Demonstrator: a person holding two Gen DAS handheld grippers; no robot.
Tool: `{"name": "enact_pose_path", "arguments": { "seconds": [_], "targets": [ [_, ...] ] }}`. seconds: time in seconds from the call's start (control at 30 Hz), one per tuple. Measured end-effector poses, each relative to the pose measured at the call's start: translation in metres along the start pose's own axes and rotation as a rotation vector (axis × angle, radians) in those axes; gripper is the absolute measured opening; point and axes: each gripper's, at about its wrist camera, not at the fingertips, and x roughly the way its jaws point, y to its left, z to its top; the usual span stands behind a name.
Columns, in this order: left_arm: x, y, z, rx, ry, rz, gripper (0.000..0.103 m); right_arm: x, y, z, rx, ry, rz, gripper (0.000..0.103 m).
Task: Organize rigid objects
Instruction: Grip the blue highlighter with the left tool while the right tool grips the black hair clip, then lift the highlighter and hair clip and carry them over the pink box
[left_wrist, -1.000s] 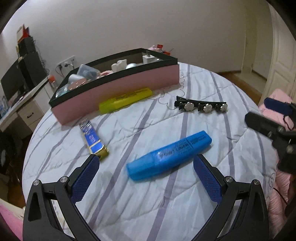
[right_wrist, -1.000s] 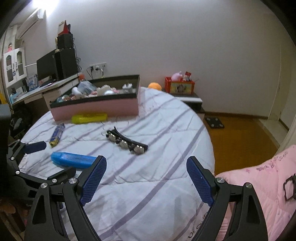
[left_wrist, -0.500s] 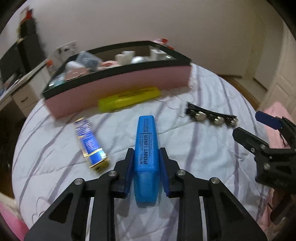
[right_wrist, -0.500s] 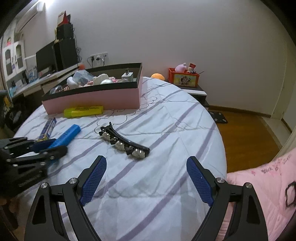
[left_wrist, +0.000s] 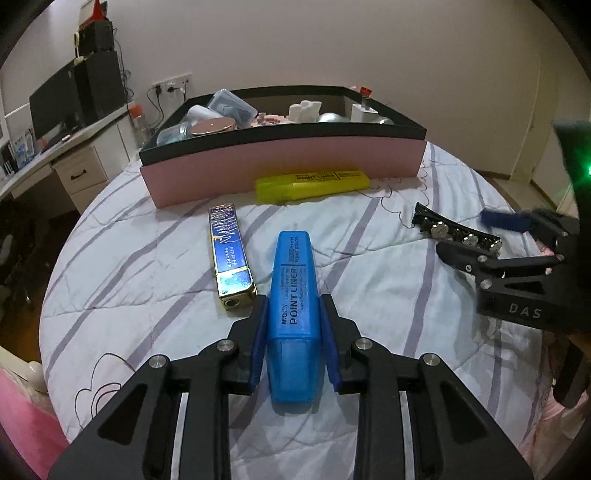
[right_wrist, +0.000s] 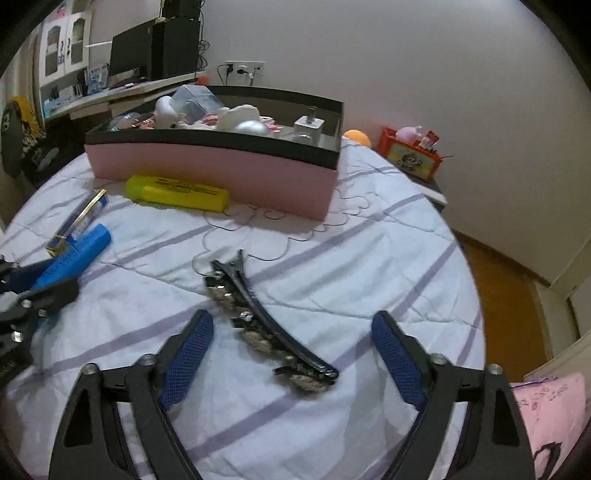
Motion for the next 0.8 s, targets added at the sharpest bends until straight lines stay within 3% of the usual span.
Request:
{"name": "enact_pose_path", "arguments": {
  "seconds": [0.03,0.1,0.17,0.23,0.37,0.47,0.53,0.63,0.8],
  "targets": [
    [0.000,0.001,0.000,-0.005,-0.001,-0.008,0.029,-0.002,0.001,-0.002,0.016,0.003,0.045,0.056],
    [0.000,0.004,0.000,-0.016,0.001,-0.028,0.031,-0.007,0.007,-0.007,0.020,0.005,0.058,0.049],
    [0.000,0.005,0.001,-0.017,0.005,-0.052,0.040,-0.013,0.014,-0.009,0.023,0.005,0.094,0.043],
    [0.001,0.001,0.001,0.002,0.008,-0.051,0.043,-0.017,0.020,-0.011,0.032,0.005,0.135,0.043],
    [0.002,-0.004,0.002,0.018,0.011,-0.031,0.043,-0.012,0.029,-0.008,0.029,-0.001,0.103,0.043],
    [0.001,-0.001,0.001,0.005,0.004,-0.027,0.033,-0.007,0.028,-0.003,0.051,0.003,0.072,0.039],
    [0.000,0.002,0.001,-0.009,-0.003,-0.025,0.027,-0.005,0.031,0.000,0.043,0.000,0.067,0.019],
    [-0.002,0.005,0.001,-0.022,-0.013,-0.041,0.027,-0.007,0.034,0.000,0.037,-0.015,0.061,0.018],
    [-0.012,0.005,0.001,-0.034,-0.045,-0.050,0.027,-0.022,0.030,-0.006,0.104,-0.069,0.126,0.018]
  ]
}}
